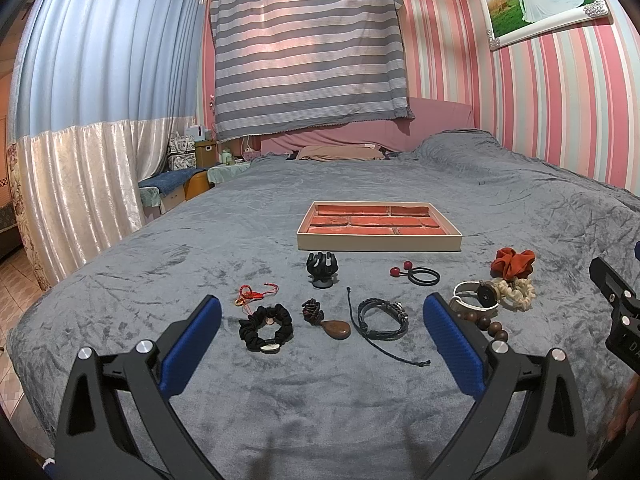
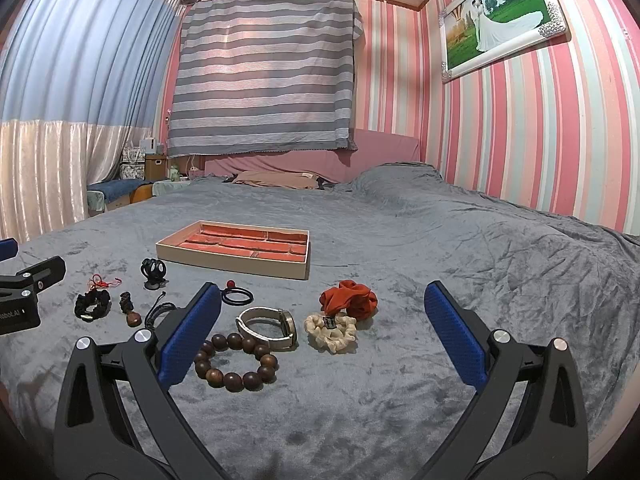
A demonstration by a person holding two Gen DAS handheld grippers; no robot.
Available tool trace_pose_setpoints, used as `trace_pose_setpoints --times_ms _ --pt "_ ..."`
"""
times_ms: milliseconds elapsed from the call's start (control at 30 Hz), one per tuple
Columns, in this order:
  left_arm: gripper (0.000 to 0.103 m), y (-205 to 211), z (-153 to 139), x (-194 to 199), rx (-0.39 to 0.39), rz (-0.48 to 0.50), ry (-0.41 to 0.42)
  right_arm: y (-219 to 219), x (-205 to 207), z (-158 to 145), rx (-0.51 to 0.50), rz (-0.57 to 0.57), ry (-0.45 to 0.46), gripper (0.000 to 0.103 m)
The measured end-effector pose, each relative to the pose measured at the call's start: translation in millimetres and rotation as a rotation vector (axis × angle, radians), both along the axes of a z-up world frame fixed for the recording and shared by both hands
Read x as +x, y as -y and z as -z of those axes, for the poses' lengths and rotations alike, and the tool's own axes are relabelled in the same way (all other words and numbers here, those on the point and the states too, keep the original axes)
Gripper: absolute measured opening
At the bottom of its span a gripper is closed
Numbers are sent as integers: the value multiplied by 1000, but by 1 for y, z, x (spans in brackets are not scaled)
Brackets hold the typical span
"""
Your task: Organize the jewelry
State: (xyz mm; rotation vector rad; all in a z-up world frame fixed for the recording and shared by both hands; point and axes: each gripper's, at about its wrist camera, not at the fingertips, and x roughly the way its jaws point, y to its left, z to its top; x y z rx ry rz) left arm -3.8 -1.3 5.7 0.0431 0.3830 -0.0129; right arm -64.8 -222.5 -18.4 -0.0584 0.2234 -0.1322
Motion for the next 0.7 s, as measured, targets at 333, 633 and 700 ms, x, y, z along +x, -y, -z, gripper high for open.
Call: trace_pose_setpoints --times_ms 333,633,700 --pt "99 -2 2 3 -6 -4 -6 2 2 3 0 2 -7 99" --pt "99 -8 6 6 -20 4 -25 2 8 10 -2 5 -33 99" --pt "99 -9 7 7 -22 11 -33 3 10 11 0 5 -38 99"
